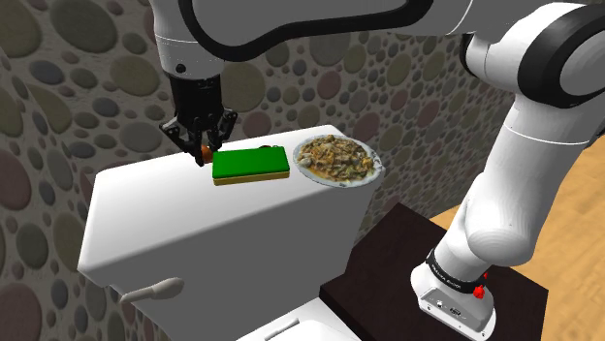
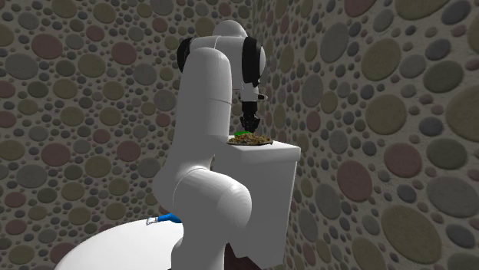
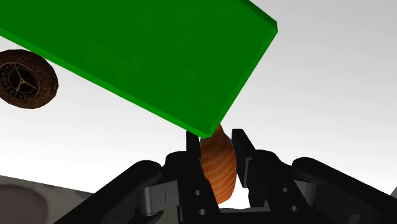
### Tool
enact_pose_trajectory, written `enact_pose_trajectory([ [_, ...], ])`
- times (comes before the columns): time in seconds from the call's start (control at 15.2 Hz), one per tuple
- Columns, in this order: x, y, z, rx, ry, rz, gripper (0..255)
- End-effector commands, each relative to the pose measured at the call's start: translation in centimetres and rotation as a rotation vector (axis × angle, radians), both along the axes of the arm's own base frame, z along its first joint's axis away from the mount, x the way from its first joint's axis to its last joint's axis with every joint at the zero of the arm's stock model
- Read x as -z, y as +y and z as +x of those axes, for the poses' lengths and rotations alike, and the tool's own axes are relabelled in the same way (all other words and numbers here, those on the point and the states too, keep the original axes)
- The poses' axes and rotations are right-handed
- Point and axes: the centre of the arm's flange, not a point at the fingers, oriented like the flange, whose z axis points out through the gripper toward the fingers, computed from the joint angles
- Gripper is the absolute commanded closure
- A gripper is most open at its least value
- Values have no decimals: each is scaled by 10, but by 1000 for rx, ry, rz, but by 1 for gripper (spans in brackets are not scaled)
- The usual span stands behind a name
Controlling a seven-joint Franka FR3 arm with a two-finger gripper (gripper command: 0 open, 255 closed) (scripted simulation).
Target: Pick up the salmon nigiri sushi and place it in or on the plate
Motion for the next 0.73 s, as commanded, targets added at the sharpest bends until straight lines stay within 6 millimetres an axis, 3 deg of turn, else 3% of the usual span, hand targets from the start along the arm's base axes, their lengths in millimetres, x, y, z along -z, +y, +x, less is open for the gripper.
enact_pose_trajectory([
  [0.0,0,0,0,0,0,0,255],
  [0.26,0,0,0,0,0,0,255],
  [0.66,-32,0,0,0,0,0,255],
])
